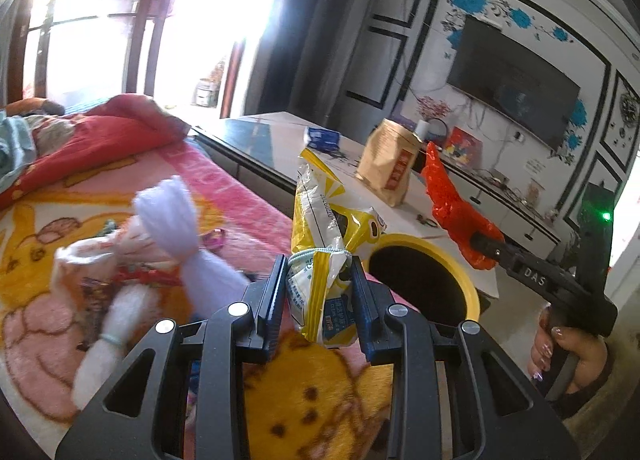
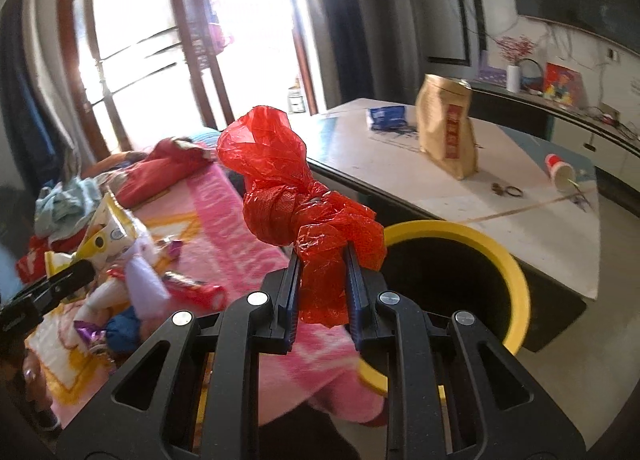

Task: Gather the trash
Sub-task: 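Lift both held bags and carry them over the yellow-rimmed bin, then open both grippers to drop the snack bag and red bag into the bin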

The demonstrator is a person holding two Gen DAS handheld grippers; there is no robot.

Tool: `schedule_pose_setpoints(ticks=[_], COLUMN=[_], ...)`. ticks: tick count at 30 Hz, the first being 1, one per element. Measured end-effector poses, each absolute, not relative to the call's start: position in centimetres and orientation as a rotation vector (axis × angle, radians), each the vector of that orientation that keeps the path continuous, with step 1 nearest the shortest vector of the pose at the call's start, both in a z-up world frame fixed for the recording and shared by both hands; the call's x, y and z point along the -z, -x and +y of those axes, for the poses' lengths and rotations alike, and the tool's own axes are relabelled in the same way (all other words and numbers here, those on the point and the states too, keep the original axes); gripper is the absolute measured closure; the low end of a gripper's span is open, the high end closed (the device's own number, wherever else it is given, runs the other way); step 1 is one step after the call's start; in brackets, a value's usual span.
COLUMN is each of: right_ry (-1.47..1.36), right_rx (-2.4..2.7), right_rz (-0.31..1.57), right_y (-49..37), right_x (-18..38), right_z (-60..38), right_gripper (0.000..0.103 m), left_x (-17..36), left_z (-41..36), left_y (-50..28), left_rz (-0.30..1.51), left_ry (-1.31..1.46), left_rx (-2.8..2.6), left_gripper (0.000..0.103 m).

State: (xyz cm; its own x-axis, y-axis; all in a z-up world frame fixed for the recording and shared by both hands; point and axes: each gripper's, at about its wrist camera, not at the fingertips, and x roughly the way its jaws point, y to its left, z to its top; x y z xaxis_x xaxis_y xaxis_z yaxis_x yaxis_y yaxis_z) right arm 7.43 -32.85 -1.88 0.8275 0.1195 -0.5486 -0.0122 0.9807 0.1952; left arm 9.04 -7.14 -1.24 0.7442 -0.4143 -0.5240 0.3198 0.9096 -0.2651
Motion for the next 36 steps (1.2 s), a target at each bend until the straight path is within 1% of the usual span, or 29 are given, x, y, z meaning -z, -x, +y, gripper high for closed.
schedule_pose_setpoints(ticks=[15, 36], right_ry=[-0.277, -0.393], right_rx=[0.075, 0.207], right_rz=[0.665, 0.78], right_y=[-8.2, -9.3], right_x=[3.7, 7.4], right_z=[-38.0, -44.0], right_gripper=[0.089, 0.089], left_x=[2.5, 8.2], left_z=[-14.4, -25.7], left_y=[-11.5, -16.5], left_rz=[0.648, 0.773], left_ry=[0.072, -0.07], left_rx=[0.53, 0.653], left_gripper=[0.074, 0.074])
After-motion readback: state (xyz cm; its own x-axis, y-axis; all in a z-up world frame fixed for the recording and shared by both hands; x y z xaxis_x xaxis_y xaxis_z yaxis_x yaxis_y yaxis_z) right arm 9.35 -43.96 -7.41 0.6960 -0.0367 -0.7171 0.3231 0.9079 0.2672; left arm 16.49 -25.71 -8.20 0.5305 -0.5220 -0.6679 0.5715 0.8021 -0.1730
